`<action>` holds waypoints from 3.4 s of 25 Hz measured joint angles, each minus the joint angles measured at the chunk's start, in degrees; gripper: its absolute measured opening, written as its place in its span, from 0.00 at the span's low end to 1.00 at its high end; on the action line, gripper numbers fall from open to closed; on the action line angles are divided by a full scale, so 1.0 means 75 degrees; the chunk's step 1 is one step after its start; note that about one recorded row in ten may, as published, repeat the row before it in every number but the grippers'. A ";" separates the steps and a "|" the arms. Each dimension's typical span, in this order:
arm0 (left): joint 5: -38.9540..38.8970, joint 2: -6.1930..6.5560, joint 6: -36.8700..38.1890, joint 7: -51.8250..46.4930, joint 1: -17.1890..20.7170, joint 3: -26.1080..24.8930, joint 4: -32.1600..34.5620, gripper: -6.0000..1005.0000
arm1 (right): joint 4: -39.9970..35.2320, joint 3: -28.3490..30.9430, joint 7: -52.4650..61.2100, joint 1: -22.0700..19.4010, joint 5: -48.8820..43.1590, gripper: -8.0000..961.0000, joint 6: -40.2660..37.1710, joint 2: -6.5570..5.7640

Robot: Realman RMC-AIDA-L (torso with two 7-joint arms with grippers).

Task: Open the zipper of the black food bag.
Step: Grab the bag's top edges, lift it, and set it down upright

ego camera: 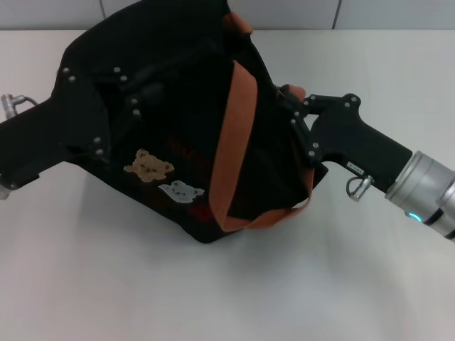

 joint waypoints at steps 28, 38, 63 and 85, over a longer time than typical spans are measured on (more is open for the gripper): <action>-0.0326 -0.0007 0.0046 -0.0845 0.0292 -0.0449 0.0229 0.07 | 0.0026 0.0561 -0.0006 -0.0165 -0.0004 0.01 0.0207 -0.0005; -0.0284 -0.0045 -0.0534 -0.2174 0.0079 -0.0018 0.1307 0.33 | 0.0050 0.0519 -0.0003 -0.0124 -0.0025 0.01 0.0197 -0.0001; -0.0859 -0.0113 -0.2032 -0.1844 -0.0239 0.1712 0.1515 0.30 | 0.0078 0.0505 0.0000 -0.0084 -0.0028 0.01 0.0210 -0.0001; -0.1061 -0.0091 -0.2014 -0.1619 -0.0243 0.1713 0.1286 0.20 | 0.0079 0.0509 -0.0003 -0.0095 -0.0028 0.01 0.0218 -0.0001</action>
